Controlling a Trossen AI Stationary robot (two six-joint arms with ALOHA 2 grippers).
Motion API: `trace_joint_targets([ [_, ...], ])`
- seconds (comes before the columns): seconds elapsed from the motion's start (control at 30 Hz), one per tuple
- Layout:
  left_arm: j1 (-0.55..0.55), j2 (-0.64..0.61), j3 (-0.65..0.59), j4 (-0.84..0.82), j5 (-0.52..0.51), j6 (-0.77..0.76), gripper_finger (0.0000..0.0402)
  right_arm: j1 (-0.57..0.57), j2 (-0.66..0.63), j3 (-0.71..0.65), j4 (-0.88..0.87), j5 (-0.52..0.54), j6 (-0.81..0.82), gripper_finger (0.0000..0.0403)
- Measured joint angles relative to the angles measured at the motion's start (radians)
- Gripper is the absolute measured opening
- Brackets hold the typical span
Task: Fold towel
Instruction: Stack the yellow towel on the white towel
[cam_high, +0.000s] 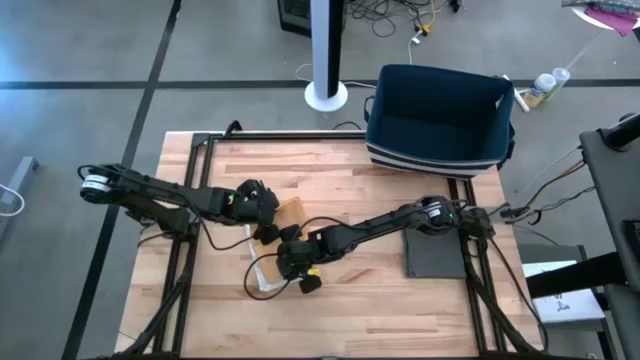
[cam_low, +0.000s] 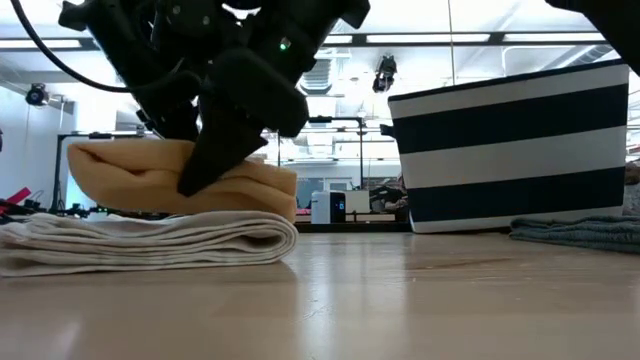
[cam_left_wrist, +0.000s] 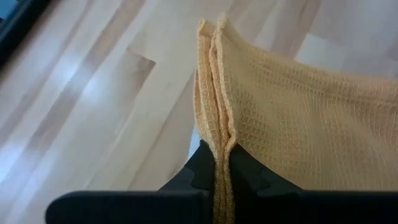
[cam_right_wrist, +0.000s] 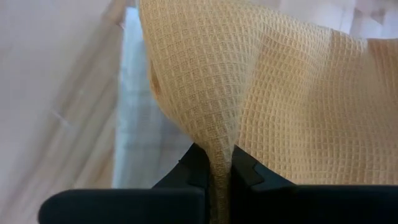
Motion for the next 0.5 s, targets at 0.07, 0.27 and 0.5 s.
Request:
trace_joint_targets([
  [0.07,0.000,0.000,-0.007,0.006,0.019,-0.004,0.0010,0.001,0.000,0.000,-0.002,-0.005,0.000,0.0013],
  [0.27,0.000,-0.001,-0.010,0.001,0.035,-0.006,0.0010,0.002,-0.002,0.002,0.004,-0.017,0.007,0.0013],
  [0.5,0.000,-0.011,0.017,-0.036,0.037,0.016,0.0010,0.004,-0.009,0.017,-0.014,-0.015,0.007,0.0013],
])
